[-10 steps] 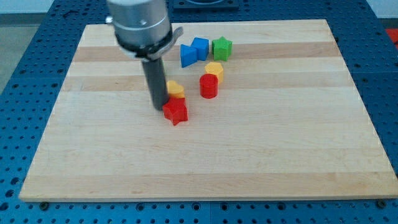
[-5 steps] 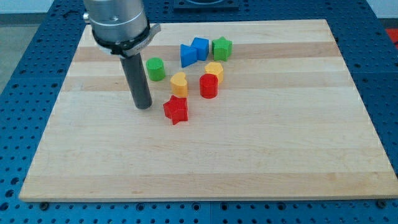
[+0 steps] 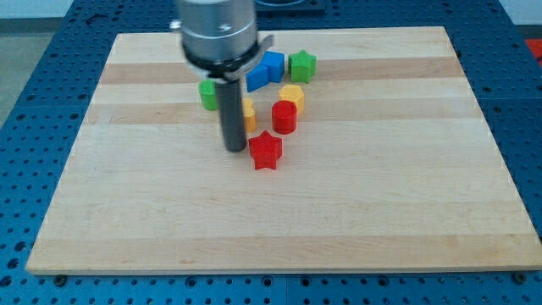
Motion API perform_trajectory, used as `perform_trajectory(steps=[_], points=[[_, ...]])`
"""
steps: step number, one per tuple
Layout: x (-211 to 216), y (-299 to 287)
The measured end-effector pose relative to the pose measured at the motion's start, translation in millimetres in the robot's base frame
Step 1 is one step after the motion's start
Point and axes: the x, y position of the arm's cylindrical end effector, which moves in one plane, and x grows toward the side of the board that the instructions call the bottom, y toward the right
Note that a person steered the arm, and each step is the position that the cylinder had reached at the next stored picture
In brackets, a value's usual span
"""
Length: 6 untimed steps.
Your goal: Push red star closer to red circle
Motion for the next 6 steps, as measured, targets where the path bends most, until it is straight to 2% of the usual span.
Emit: perform_trajectory(steps=[1,2,3,4,6], points=[[13,-30],[55,-26],[66,6],[65,40],[15,60]])
